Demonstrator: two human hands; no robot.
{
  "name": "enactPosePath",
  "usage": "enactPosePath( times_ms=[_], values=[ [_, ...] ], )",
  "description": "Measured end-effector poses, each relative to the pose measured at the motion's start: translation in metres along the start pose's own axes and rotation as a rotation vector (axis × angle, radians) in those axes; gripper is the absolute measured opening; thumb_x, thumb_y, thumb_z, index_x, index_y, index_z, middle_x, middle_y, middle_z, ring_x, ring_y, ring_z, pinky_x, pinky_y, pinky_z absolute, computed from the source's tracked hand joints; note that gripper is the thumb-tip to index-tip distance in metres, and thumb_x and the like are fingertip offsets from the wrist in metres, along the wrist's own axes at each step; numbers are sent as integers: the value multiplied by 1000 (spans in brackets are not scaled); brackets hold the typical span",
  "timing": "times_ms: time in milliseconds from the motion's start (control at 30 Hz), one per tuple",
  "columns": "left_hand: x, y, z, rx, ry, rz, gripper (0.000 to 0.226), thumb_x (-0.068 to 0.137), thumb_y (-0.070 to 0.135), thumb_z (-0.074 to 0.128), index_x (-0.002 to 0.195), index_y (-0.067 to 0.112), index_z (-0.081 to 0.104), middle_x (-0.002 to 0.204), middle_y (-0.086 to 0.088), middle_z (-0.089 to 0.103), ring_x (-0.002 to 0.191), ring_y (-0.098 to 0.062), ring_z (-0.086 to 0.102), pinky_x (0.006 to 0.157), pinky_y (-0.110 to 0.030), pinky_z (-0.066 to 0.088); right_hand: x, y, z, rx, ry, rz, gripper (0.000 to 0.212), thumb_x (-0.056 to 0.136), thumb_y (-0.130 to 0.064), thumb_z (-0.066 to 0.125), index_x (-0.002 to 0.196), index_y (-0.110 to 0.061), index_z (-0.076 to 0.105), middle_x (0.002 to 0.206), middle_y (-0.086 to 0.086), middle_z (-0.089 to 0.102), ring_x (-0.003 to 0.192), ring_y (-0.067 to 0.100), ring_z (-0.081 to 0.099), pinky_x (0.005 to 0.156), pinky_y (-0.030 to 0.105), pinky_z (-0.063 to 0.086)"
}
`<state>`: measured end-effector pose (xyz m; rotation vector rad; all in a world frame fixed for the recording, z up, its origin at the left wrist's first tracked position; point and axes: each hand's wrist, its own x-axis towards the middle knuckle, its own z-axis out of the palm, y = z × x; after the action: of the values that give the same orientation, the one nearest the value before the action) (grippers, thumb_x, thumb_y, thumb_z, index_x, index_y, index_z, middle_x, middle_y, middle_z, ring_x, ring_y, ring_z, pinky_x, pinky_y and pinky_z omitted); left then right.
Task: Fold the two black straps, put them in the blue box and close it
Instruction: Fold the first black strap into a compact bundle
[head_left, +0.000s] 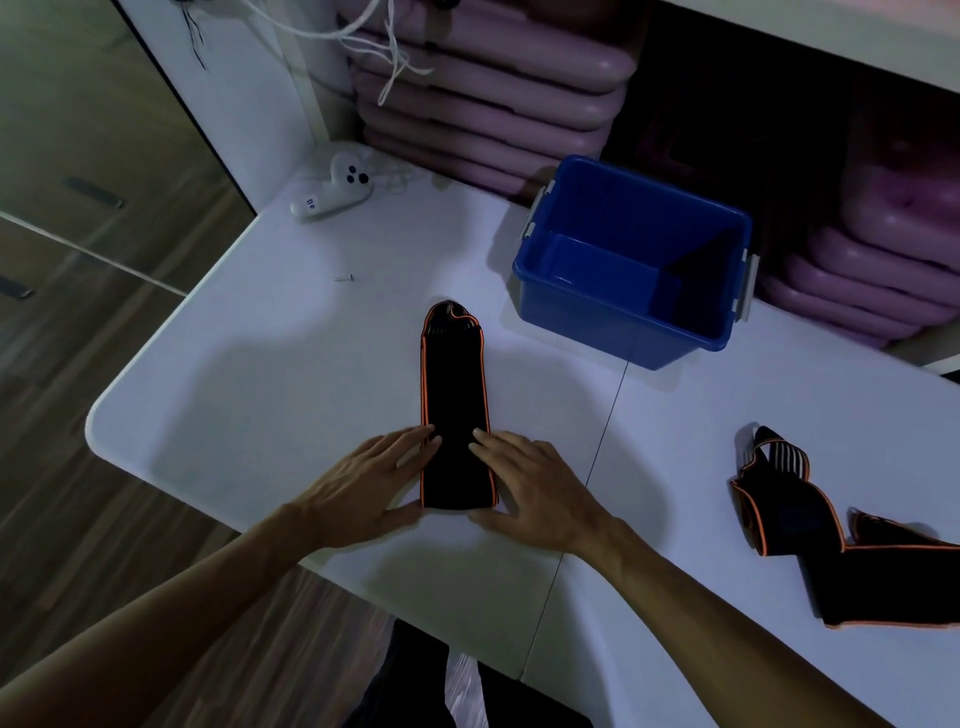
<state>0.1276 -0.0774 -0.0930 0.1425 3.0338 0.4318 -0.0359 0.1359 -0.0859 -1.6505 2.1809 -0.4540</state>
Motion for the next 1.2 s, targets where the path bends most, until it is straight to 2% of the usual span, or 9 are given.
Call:
enactPosePath(
  times_ms=[200, 300, 400, 500, 633, 767, 933, 1100, 1200],
  values=[
    [4, 6, -2, -3, 51, -19, 62, 97, 48, 25, 144, 10, 39, 124, -7, 49, 112, -20, 51, 97, -31, 46, 3, 1, 2, 51, 61, -30, 64, 100, -54, 26, 133, -9, 58, 141, 6, 56, 129, 20, 49, 96, 35, 46],
    [6, 9, -1, -125, 104, -71, 49, 97, 43, 37, 134, 13, 50, 121, -7, 50, 108, -21, 52, 93, -33, 48, 5, -1, -2, 223, 89, 48, 56, 98, -52, 37, 126, -11, 64, 128, 6, 65, 118, 17, 56, 94, 30, 46],
    [14, 14, -4, -292, 168, -154, 44, 100, 44, 30, 101, 12, 62, 96, -3, 58, 88, -22, 54, 80, -40, 49, 9, -4, -11, 433, 99, 218, 30, 97, -47, 49, 104, -20, 62, 94, 1, 67, 87, 12, 60, 75, 27, 47],
    [22, 17, -5, -430, 205, -339, 51, 97, 53, 28, 86, 10, 55, 77, -5, 59, 76, -23, 53, 68, -46, 46, 19, -7, -11, 554, 135, 315, 41, 95, -53, 51, 125, -26, 53, 98, -4, 71, 86, 8, 67, 76, 34, 56],
    [33, 19, -1, -487, 275, -532, 40, 93, 51, 33, 96, 14, 51, 76, -6, 66, 68, -26, 61, 60, -43, 49, 32, -11, -1, 517, 159, 380, 54, 98, -47, 47, 147, -31, 32, 113, 1, 60, 98, 12, 59, 87, 34, 53],
    [41, 16, 2, -278, 255, -663, 49, 93, 51, 32, 117, 13, 51, 70, -11, 71, 67, -35, 66, 55, -37, 45, 39, -16, 5, 388, 134, 433, 64, 100, -39, 46, 154, -27, 14, 117, 8, 47, 97, 21, 56, 82, 35, 54],
    [44, -4, -7, -228, 348, -507, 49, 93, 53, 46, 127, 18, 54, 89, -5, 66, 77, -28, 62, 64, -37, 51, 33, -21, 7, -20, 199, 247, 65, 99, -27, 52, 153, -30, 18, 153, 11, 28, 123, 30, 43, 86, 41, 53],
    [40, -10, -11, -73, 341, -170, 54, 93, 52, 49, 129, 13, 56, 123, -11, 54, 104, -26, 56, 85, -39, 52, 23, -12, 8, -73, -73, 189, 86, 92, -52, 51, 155, -24, 0, 164, 4, -12, 149, 33, 6, 109, 48, 28],
    [27, -6, -1, 31, 137, -109, 83, 83, 71, 47, 143, 14, 41, 145, -13, 42, 128, -27, 45, 101, -39, 44, 20, -5, 6, -131, -31, 144, 83, 90, -40, 60, 155, -17, 13, 164, 10, 8, 143, 35, 25, 102, 49, 39]
  ],
)
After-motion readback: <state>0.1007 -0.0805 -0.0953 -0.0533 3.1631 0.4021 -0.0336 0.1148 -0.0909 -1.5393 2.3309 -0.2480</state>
